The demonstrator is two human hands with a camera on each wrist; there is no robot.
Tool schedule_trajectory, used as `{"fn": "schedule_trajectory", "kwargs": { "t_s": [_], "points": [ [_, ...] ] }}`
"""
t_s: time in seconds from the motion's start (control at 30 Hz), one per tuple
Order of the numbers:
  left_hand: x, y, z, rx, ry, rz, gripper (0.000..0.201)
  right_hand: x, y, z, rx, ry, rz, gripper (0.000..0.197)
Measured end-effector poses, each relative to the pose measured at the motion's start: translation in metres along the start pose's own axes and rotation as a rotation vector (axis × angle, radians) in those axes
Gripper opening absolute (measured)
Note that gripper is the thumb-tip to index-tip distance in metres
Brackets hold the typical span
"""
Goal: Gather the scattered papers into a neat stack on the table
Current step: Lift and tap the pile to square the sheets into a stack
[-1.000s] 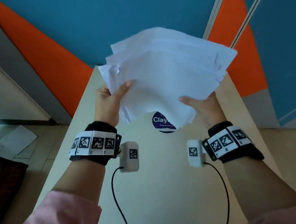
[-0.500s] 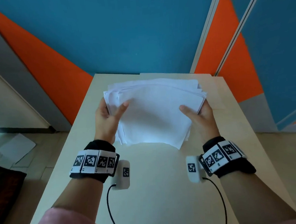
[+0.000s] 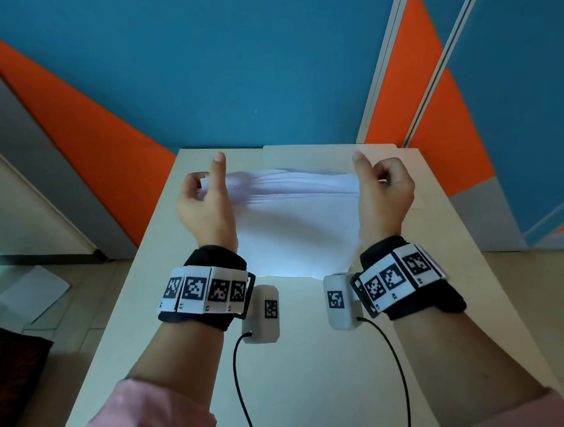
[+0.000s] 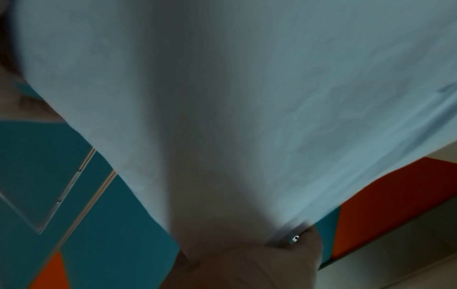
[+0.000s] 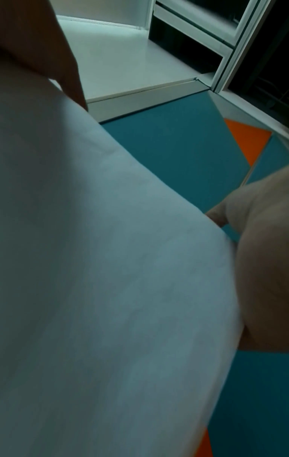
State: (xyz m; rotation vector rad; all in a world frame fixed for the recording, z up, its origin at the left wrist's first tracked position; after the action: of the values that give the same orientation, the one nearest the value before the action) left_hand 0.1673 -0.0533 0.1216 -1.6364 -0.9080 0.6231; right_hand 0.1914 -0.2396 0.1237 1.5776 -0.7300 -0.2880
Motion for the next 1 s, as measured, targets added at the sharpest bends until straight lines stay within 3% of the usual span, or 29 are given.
{"fn": "schedule_trajectory", "kwargs": {
  "t_s": [0.13,0.27,0.4,0.47,0.53,0.63,0.67,0.73,0.87,1.0],
  "points": [
    [0.006,0.002,0.002,0.083,-0.045,-0.036,0.036,0.003,-0.006,0.007,-0.024,-0.054,0.025,0.022],
    [0.011,0.004,0.004,0.127,-0.076,-0.042,0.034,0.001,-0.011,0.010,-0.008,-0.069,0.042,0.020],
    [0.011,0.010,0.002,0.074,-0.063,0.007,0.036,-0.008,-0.008,0.012,0.094,0.081,0.059,0.016],
    [0.013,0.014,0.003,0.029,-0.033,0.032,0.039,-0.009,-0.012,0.020,0.141,0.199,0.036,0.035],
    [0.021,0.025,0.006,-0.003,0.077,0.066,0.042,-0.007,-0.020,0.030,0.137,0.344,-0.040,0.050],
    [0.037,0.048,0.017,0.008,0.458,0.152,0.076,-0.006,-0.036,0.042,0.055,0.540,-0.260,0.056],
    [0.038,0.055,0.021,0.041,0.567,0.176,0.078,-0.005,-0.041,0.044,-0.047,0.575,-0.293,0.050],
    [0.036,0.062,0.029,0.101,0.706,0.226,0.058,-0.003,-0.050,0.046,-0.207,0.604,-0.329,0.039],
    [0.036,0.062,0.031,0.080,0.679,0.211,0.017,0.003,-0.047,0.039,-0.115,0.556,-0.330,0.034],
    [0.043,0.059,0.030,0.024,0.707,0.168,0.033,0.013,-0.039,0.039,-0.095,0.572,-0.288,0.032]
  ]
}}
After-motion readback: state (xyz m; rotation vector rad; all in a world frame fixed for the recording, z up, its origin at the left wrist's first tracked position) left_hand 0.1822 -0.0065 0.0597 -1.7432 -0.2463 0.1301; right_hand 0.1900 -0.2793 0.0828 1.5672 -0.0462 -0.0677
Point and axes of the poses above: each hand's wrist, its own x-axis towards the middle knuckle, its own z-axis out of the back of the hand, y = z × x, the point moved 1 cm from there along x, towards the middle knuckle, and after that the axes turned 7 degrees about -y, right-handed, at the moved point
